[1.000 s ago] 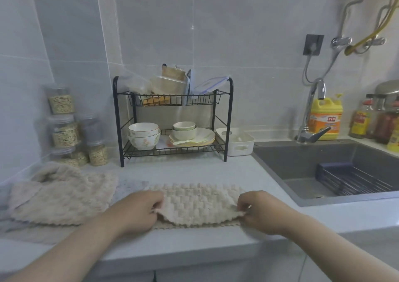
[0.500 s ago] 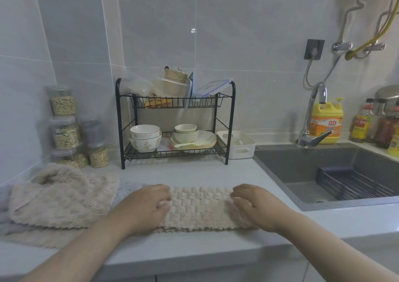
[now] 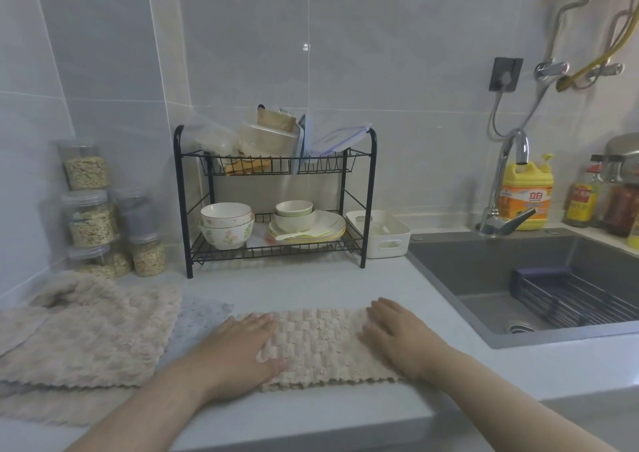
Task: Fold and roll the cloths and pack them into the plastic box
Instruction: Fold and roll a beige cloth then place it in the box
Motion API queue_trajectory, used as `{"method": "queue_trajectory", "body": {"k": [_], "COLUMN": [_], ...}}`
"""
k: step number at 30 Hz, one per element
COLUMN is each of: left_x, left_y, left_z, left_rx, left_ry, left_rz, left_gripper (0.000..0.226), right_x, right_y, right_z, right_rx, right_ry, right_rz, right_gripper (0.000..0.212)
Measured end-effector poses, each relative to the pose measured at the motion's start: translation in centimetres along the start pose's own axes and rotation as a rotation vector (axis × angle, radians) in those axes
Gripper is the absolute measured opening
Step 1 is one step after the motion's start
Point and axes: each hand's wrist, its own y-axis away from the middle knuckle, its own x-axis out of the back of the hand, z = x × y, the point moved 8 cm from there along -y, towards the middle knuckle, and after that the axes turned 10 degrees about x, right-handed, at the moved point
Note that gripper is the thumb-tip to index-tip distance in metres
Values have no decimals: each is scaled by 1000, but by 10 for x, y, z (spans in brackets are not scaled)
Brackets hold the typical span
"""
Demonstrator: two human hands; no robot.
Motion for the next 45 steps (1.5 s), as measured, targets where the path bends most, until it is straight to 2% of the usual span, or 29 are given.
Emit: {"method": "queue_trajectory", "body": {"k": [1, 3, 5, 7, 9, 11, 16, 18, 20, 22, 23, 25, 26, 27, 29, 31, 33, 35, 40, 45], "left_x": [6, 15, 13, 3, -1, 0, 3, 16, 32, 33, 29, 30, 33, 36, 39, 38, 36, 31, 18, 21], "left_y": [-2, -6, -12, -17, -17, -15, -8, -12, -17, -22, -23, -26, -25, -23, -24, -21, -18, -17, -14, -11], "left_z": [5, 20, 37, 50, 56, 55, 60, 63, 59, 61, 66, 70, 68, 63, 43, 21, 4, -11, -39, -46], "left_rx": [-6, -49, -88, -104, -108, -94, -108, -113, -41, 80, 142, 179, 176, 183, 275, 390, 463, 505, 565, 518], "left_ry": [24, 91, 160, 157, 112, 103, 159, 313, 725, 1365, 1575, 1689, 1697, 1690, 1655, 1634, 1568, 1480, 1311, 1183], "left_rz": [52, 129, 117, 79, 95, 116, 118, 206, 233, -17, -180, -357, -374, -360, -237, -130, -75, -57, -36, 10], "left_gripper": [80, 67, 63, 63, 61, 60, 56, 41, 26, 34, 46, 66, 63, 51, 25, 16, 23, 30, 20, 24], "right_x": [6, 13, 12, 10, 9, 10, 29, 41, 49, 52, 52, 46, 43, 42, 46, 50, 43, 28, 2, -13], "right_y": [-1, 0, -1, -5, -6, -4, 1, -4, -14, -23, -25, -30, -31, -31, -32, -32, -31, -30, -31, -33], "right_z": [10, 22, 23, 17, 15, 14, 14, 9, -8, -32, -46, -75, -88, -97, -98, -87, -80, -83, -109, -112], "right_rx": [-93, -244, -288, -263, -250, -257, -409, -435, -391, -337, -311, -248, -215, -185, -157, -159, -146, -92, 131, 173], "right_ry": [36, 160, 177, 110, -64, -253, -801, -886, -959, -1017, -1032, -1104, -1170, -1245, -1316, -1168, -940, -767, -336, -227], "right_rz": [46, -6, -63, -46, 7, 38, 123, 154, 175, 188, 172, 80, 35, 19, 118, 249, 262, 180, 11, -57], "right_gripper": [46, 42, 36, 26, 13, 12, 37, 41, 42, 44, 44, 47, 46, 43, 34, 23, 18, 21, 31, 42]}}
